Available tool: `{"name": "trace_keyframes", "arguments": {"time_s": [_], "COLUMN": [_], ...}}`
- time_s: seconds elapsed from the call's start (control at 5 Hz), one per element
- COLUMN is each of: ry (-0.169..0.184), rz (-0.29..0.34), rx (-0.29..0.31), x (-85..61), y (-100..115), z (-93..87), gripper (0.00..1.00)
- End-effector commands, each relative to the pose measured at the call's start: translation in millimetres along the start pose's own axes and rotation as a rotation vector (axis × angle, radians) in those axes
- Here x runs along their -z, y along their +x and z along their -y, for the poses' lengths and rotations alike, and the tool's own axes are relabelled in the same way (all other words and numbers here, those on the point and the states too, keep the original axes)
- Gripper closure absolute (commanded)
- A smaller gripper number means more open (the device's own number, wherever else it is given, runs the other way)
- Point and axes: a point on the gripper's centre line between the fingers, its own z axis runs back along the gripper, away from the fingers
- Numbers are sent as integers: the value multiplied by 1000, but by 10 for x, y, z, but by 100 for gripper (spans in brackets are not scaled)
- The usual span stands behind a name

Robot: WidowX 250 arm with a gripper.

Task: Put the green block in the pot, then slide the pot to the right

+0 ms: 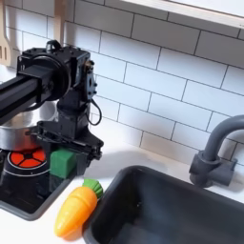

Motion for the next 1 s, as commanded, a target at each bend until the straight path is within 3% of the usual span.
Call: {"name": "trace_keyframes", "arguments": {"time_s": [0.0, 0.2, 0.8], "ry": [11, 9, -9], "rz": [-9, 6, 112], "rx": [17, 22, 15], "x": [-24, -116, -652], "y": [-156, -277, -510], "z": [-9, -29, -26], "gripper": [100, 100, 100]}}
